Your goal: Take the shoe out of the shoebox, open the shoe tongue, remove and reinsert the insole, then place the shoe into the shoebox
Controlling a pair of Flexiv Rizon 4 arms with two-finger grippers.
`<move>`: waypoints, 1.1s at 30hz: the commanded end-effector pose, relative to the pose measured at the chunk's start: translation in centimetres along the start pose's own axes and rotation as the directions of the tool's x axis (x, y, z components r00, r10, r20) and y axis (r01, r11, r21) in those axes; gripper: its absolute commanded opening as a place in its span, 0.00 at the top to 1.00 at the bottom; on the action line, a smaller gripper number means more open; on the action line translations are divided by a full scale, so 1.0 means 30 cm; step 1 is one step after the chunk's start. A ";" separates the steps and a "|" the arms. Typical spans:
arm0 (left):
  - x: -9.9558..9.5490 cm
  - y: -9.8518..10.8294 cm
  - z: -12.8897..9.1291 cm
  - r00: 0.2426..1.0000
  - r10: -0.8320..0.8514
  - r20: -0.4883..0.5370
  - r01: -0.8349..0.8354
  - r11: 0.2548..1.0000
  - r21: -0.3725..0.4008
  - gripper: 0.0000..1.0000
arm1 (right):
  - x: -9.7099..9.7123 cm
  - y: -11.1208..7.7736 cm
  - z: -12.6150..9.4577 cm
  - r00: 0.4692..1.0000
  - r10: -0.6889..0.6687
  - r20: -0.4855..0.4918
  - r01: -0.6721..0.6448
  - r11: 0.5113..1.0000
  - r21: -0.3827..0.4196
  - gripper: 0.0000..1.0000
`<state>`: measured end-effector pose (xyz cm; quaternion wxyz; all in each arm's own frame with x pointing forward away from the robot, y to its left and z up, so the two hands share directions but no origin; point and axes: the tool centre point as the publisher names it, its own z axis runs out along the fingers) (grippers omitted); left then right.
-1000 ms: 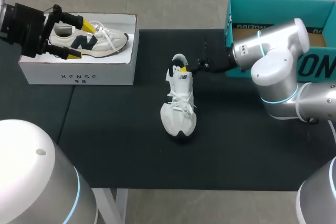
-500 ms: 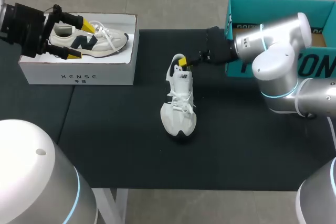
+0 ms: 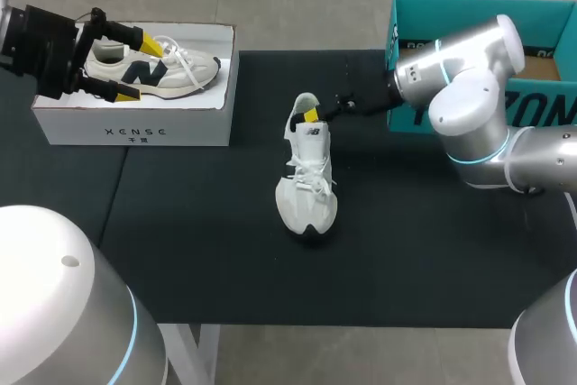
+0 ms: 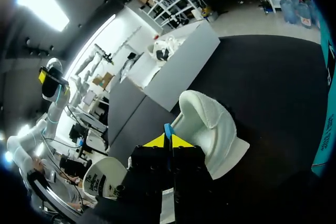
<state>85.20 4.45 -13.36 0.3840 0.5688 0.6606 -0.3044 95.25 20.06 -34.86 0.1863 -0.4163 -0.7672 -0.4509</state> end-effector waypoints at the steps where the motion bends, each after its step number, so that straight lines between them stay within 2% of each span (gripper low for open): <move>1: 0.000 -0.001 0.000 1.000 0.001 -0.003 -0.001 1.000 0.000 0.00 | 0.005 -0.004 0.008 1.000 0.005 0.016 -0.006 0.999 0.042 1.00; 3: 0.000 -0.001 0.000 1.000 0.001 -0.003 -0.001 1.000 0.000 0.00 | 0.008 -0.006 0.004 0.999 0.004 0.038 -0.005 0.999 0.034 1.00; 4: 0.000 -0.001 0.000 1.000 0.001 -0.003 -0.001 1.000 0.000 0.00 | 0.009 -0.005 0.000 0.999 0.007 0.048 -0.009 1.000 0.029 0.73; 5: 0.000 -0.001 0.000 1.000 0.001 -0.003 -0.001 1.000 0.000 0.00 | 0.009 -0.005 -0.002 0.999 0.015 0.050 -0.016 1.000 0.019 0.25; 6: 0.000 -0.001 0.000 1.000 0.001 -0.003 -0.001 1.000 0.000 0.00 | 0.011 -0.004 -0.006 0.998 0.010 0.061 -0.011 1.000 0.016 0.00; 11: 0.000 -0.001 0.000 1.000 0.001 -0.003 -0.001 1.000 0.000 0.00 | 0.036 -0.014 -0.020 0.995 0.023 0.094 -0.024 1.000 0.010 0.00; 16: 0.000 -0.001 0.000 1.000 0.001 -0.003 -0.001 1.000 0.000 0.00 | 0.040 -0.019 -0.020 0.991 0.024 0.130 -0.031 0.998 0.049 0.00; 21: 0.000 -0.001 0.000 1.000 0.001 -0.003 -0.001 1.000 0.000 0.00 | 0.041 -0.014 0.007 0.993 0.017 0.116 -0.026 0.997 0.077 0.00; 22: 0.000 -0.001 0.000 1.000 0.001 -0.003 -0.001 1.000 0.000 0.00 | 0.040 -0.012 0.011 0.993 0.014 0.119 -0.023 0.997 0.079 0.27; 23: 0.000 -0.001 0.000 1.000 0.001 -0.003 -0.001 1.000 0.000 0.00 | 0.040 -0.005 0.016 0.992 0.011 0.123 -0.021 0.997 0.079 0.68; 24: 0.000 -0.001 0.000 1.000 0.001 -0.003 -0.001 1.000 0.000 0.00 | 0.040 -0.003 0.017 0.992 0.010 0.124 -0.020 0.997 0.079 1.00; 33: 0.000 -0.001 0.000 1.000 0.001 -0.003 -0.001 1.000 0.000 0.00 | 0.055 0.006 0.023 0.993 0.010 0.120 -0.020 0.996 0.085 1.00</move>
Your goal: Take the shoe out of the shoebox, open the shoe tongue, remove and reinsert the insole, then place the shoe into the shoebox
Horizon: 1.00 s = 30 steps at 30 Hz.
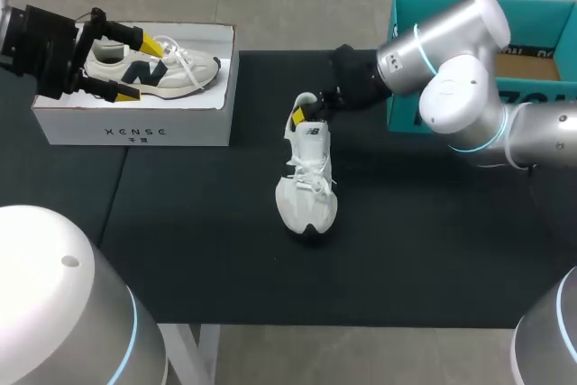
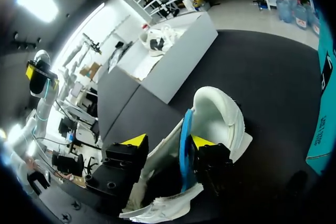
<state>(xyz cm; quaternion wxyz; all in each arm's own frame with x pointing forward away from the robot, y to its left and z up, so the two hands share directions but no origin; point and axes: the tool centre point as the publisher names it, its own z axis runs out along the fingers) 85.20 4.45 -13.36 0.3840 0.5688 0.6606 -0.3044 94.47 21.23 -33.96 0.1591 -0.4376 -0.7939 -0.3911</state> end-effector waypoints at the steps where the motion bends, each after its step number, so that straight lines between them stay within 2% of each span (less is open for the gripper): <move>1: 0.000 -0.001 0.000 1.000 0.001 -0.003 -0.001 1.000 0.000 0.00 | 0.002 -0.001 0.010 1.000 0.007 -0.002 -0.007 1.000 0.002 1.00; 11: 0.000 -0.001 0.000 1.000 0.001 -0.003 -0.001 1.000 0.000 0.00 | -0.015 -0.025 0.020 1.000 0.025 -0.003 -0.025 1.000 0.006 1.00; 21: 0.000 -0.001 0.000 1.000 0.001 -0.003 -0.001 1.000 0.000 0.00 | -0.042 -0.070 0.018 0.998 0.051 0.046 -0.053 0.997 0.055 1.00; 23: 0.000 -0.001 0.000 1.000 0.001 -0.003 -0.001 1.000 0.000 0.00 | -0.042 -0.074 0.013 0.997 0.056 0.050 -0.058 0.998 0.040 1.00; 24: 0.000 -0.001 0.000 1.000 0.001 -0.003 -0.001 1.000 0.000 0.00 | -0.042 -0.073 0.008 0.997 0.060 0.052 -0.061 0.998 0.033 0.66; 25: 0.000 -0.001 0.000 1.000 0.001 -0.003 -0.001 1.000 0.000 0.00 | -0.043 -0.071 0.002 0.996 0.062 0.058 -0.063 0.998 0.028 0.56; 26: 0.000 -0.001 0.000 1.000 0.001 -0.003 -0.001 1.000 0.000 0.00 | -0.044 -0.068 -0.004 0.996 0.059 0.067 -0.060 0.998 0.023 0.00; 30: 0.000 -0.001 0.000 1.000 0.001 -0.003 -0.001 1.000 0.000 0.00 | -0.041 -0.042 -0.031 0.995 0.051 0.090 -0.050 0.999 -0.007 0.00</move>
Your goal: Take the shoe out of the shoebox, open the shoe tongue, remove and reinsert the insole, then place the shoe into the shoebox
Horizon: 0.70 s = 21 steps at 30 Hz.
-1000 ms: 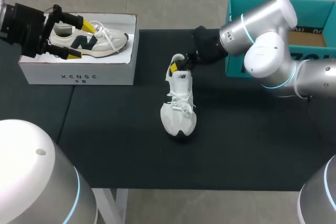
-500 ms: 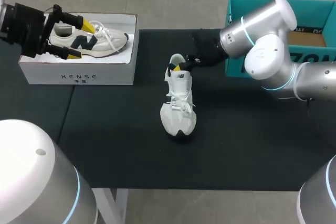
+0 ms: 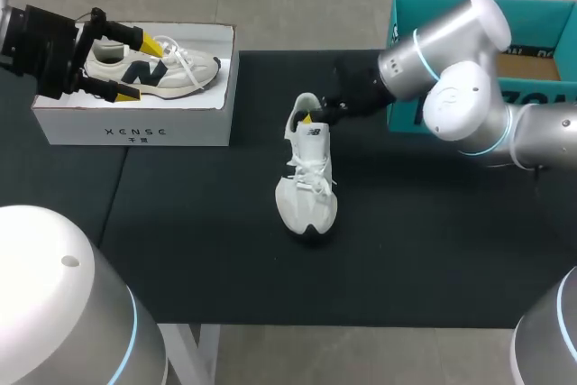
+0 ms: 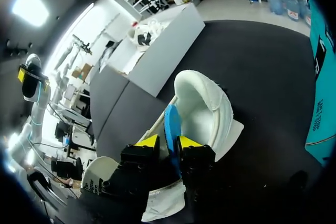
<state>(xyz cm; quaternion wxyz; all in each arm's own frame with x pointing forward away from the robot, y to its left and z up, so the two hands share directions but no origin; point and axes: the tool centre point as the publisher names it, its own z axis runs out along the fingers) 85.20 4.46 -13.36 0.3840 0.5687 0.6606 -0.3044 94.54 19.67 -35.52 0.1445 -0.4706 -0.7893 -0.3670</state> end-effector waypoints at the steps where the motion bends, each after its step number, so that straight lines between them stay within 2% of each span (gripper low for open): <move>1: 0.000 -0.001 0.000 1.000 0.001 -0.003 -0.001 1.000 0.000 0.00 | 0.018 0.004 -0.033 1.000 -0.002 0.025 0.003 1.000 -0.021 0.00; 12: 0.000 -0.001 0.000 1.000 0.001 -0.003 -0.001 1.000 0.000 0.00 | 0.014 0.050 -0.086 0.998 -0.003 0.064 0.004 1.000 -0.020 0.00; 15: 0.000 -0.001 0.000 1.000 0.001 -0.003 -0.001 1.000 0.000 0.00 | 0.025 0.069 -0.123 0.997 -0.013 0.076 0.017 0.999 -0.047 0.00; 16: 0.000 -0.001 0.000 1.000 0.001 -0.003 -0.001 1.000 0.000 0.00 | 0.032 0.075 -0.134 0.997 -0.016 0.078 0.020 0.999 -0.050 0.56; 17: 0.000 -0.001 0.000 1.000 0.001 -0.003 -0.001 1.000 0.000 0.00 | 0.040 0.077 -0.142 0.998 -0.006 0.058 0.008 0.999 -0.044 1.00; 21: 0.000 -0.001 0.000 1.000 0.001 -0.003 -0.001 1.000 0.000 0.00 | 0.073 0.086 -0.184 0.981 -0.090 0.174 0.079 0.995 0.068 1.00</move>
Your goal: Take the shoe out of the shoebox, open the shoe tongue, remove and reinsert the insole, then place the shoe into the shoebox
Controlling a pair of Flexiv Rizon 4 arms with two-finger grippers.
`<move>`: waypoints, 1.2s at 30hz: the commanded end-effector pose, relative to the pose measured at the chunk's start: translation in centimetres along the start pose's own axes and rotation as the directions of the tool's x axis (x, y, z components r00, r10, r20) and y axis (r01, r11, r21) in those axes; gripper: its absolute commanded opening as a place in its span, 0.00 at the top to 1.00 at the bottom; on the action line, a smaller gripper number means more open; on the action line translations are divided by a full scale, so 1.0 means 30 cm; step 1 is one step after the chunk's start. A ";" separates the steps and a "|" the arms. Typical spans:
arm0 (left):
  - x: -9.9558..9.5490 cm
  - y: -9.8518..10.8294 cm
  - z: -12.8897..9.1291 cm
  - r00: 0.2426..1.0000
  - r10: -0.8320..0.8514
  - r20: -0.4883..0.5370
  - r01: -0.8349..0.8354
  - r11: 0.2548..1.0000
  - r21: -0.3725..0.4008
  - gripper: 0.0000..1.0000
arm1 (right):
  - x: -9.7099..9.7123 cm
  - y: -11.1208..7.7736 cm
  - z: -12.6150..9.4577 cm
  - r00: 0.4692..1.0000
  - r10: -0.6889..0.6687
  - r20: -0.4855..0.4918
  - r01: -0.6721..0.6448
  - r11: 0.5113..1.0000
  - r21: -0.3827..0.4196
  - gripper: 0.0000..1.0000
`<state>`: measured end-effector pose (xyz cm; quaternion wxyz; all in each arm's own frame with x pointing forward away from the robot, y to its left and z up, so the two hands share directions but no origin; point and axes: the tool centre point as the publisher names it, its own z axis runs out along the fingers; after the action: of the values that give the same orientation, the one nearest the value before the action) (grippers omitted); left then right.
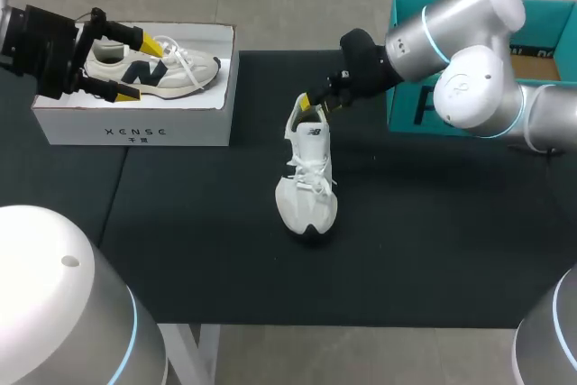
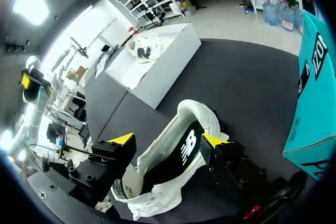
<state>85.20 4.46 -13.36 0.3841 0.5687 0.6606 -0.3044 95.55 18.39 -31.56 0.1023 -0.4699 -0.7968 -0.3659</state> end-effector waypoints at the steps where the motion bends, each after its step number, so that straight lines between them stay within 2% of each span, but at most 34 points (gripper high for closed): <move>1: 0.000 -0.001 0.001 1.000 0.001 -0.003 -0.001 1.000 0.000 0.00 | 0.044 0.022 -0.083 0.989 -0.078 0.128 0.064 0.992 0.112 1.00; 3: 0.000 -0.001 0.001 1.000 0.001 -0.003 -0.001 1.000 0.000 0.00 | 0.058 0.029 -0.102 0.989 -0.087 0.119 0.071 0.989 0.127 1.00; 16: 0.000 -0.001 0.001 1.000 0.001 -0.003 -0.001 1.000 0.000 0.00 | 0.058 0.029 -0.102 0.989 -0.087 0.119 0.071 0.989 0.127 1.00; 17: 0.000 -0.001 0.001 1.000 0.001 -0.003 -0.001 1.000 0.000 0.00 | 0.064 0.028 -0.105 0.963 -0.084 0.258 0.041 0.985 0.166 1.00; 18: 0.000 -0.001 0.001 1.000 0.001 -0.003 -0.001 1.000 0.000 0.00 | 0.079 0.026 -0.099 0.932 -0.093 0.349 0.009 0.972 0.235 1.00; 19: 0.000 -0.001 0.001 1.000 0.001 -0.003 -0.001 1.000 0.000 0.00 | 0.085 0.022 -0.090 0.897 -0.077 0.435 -0.045 0.964 0.263 1.00; 22: 0.000 -0.001 0.001 1.000 0.001 -0.003 -0.001 1.000 0.000 0.00 | 0.092 0.005 -0.050 0.836 -0.006 0.549 -0.136 0.967 0.217 1.00; 26: 0.000 -0.001 0.001 1.000 0.001 -0.003 -0.001 1.000 0.000 0.00 | 0.076 -0.005 0.012 0.832 0.141 0.536 -0.233 0.966 0.109 1.00; 29: 0.000 -0.001 0.001 1.000 0.001 -0.003 -0.001 1.000 0.000 0.00 | 0.069 0.000 0.039 0.823 0.162 0.545 -0.238 0.969 0.072 1.00; 33: 0.000 -0.001 0.001 1.000 0.001 -0.003 -0.001 1.000 0.000 0.00 | 0.024 -0.001 0.064 0.822 0.185 0.538 -0.246 0.968 0.044 1.00; 36: 0.000 -0.001 0.001 1.000 0.001 -0.003 -0.001 1.000 0.000 0.00 | -0.022 -0.008 0.067 0.803 0.213 0.557 -0.277 0.960 0.033 1.00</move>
<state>85.20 4.46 -13.36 0.3840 0.5687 0.6606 -0.3044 95.94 19.18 -32.80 -0.0326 -0.6341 -0.7531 -0.1723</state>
